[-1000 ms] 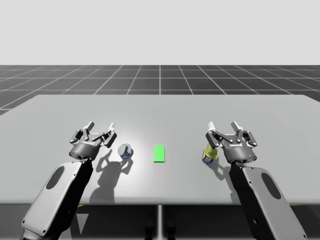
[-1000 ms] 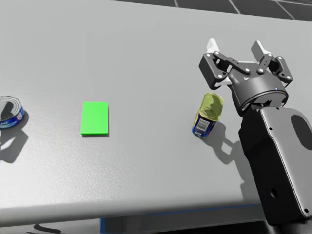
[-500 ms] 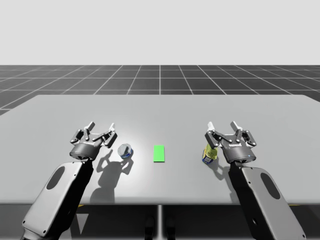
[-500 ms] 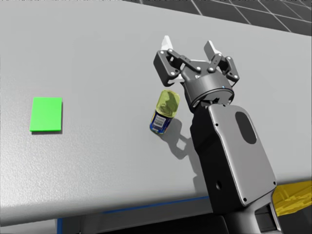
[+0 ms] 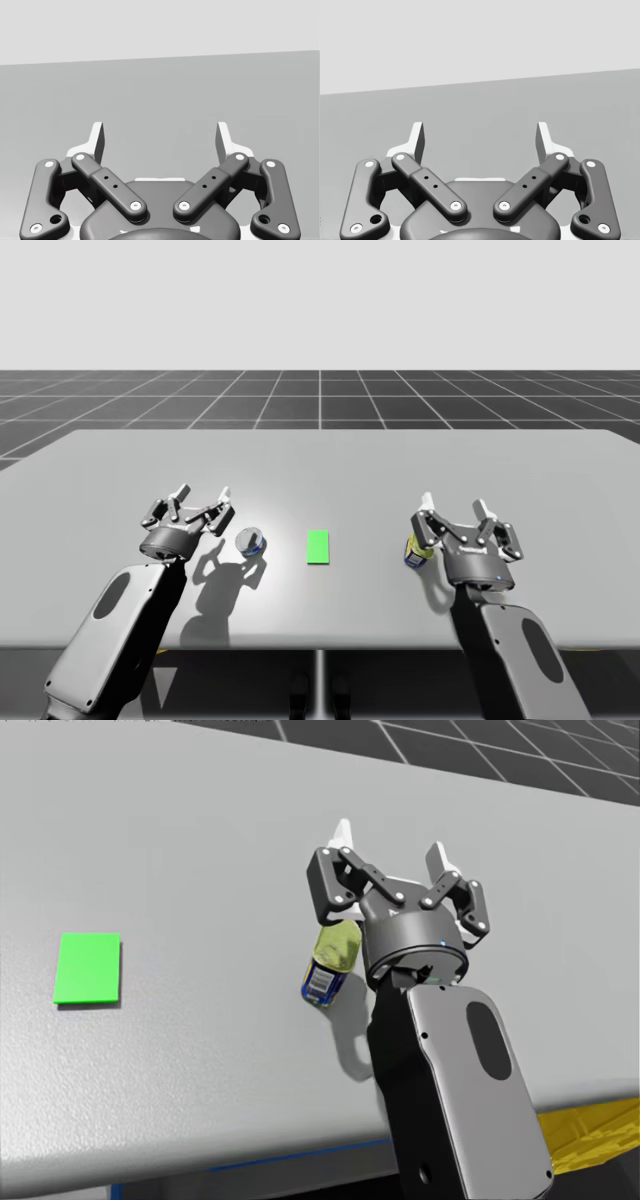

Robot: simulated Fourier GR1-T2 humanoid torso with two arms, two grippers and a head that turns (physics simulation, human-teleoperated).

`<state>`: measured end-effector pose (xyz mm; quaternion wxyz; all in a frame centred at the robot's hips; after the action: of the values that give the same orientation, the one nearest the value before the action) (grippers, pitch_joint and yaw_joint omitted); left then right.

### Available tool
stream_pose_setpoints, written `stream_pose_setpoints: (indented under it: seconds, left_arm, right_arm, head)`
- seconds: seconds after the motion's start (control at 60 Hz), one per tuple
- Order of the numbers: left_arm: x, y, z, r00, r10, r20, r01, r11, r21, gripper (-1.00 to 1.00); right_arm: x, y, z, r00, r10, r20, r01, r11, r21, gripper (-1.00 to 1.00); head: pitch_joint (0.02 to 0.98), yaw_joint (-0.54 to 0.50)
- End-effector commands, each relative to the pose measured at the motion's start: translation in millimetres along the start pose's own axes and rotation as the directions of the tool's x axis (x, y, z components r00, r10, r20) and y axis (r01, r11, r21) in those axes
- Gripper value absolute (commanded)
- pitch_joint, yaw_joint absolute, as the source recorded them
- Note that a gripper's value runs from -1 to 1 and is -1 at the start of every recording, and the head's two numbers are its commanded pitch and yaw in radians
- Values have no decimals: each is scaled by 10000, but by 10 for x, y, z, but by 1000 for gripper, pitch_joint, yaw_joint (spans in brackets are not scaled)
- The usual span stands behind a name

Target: Look at the card. If it is red, pick the object on the left. If it is green, pick the object on the right.

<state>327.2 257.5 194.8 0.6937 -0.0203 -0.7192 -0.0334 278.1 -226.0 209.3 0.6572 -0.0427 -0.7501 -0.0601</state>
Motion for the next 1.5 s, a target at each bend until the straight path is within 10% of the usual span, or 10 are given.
stream_pose_setpoints:
  seconds: [0.017,0.333,0.5,1.25,1.283,1.317,1.35,1.5]
  left_arm:
    - [-20,-9,-13,10000,-60,-31,60,10000,-24,-1000]
    - [-43,-30,-20,9999,-163,-59,162,9998,-76,-1000]
    - [-48,-42,-22,9998,-191,-69,190,9998,-102,-1000]
    - [-35,-44,-4,9998,-203,-36,202,9998,-93,-1000]
    - [-34,-44,-4,9998,-202,-36,202,9998,-93,-1000]
    - [-34,-44,-4,9998,-203,-36,202,9998,-93,-1000]
    - [-34,-44,-4,9998,-202,-36,202,9998,-93,-1000]
    - [-34,-44,-4,9998,-203,-36,202,9998,-93,-1000]
  right_arm:
    - [-114,29,205,9990,-266,-373,247,9985,-490,-1000]
    - [-352,207,641,9963,-235,-826,203,9990,-393,-1000]
    - [-582,291,779,9902,200,-1382,-272,9983,-507,-1000]
    - [-1015,376,444,9576,486,-2841,-850,9895,-1171,-978]
    - [-1017,374,441,9581,504,-2819,-862,9895,-1159,-890]
    - [-1032,371,439,9608,527,-2721,-910,9873,-1303,313]
    - [-1031,368,437,9602,506,-2745,-884,9879,-1271,961]
    - [-1036,356,454,9585,447,-2816,-849,9876,-1322,1000]
  head:
    - [864,-375]
    - [857,-375]
    - [853,-372]
    - [855,-349]
    - [855,-348]
    - [855,-348]
    - [854,-349]
    - [851,-349]
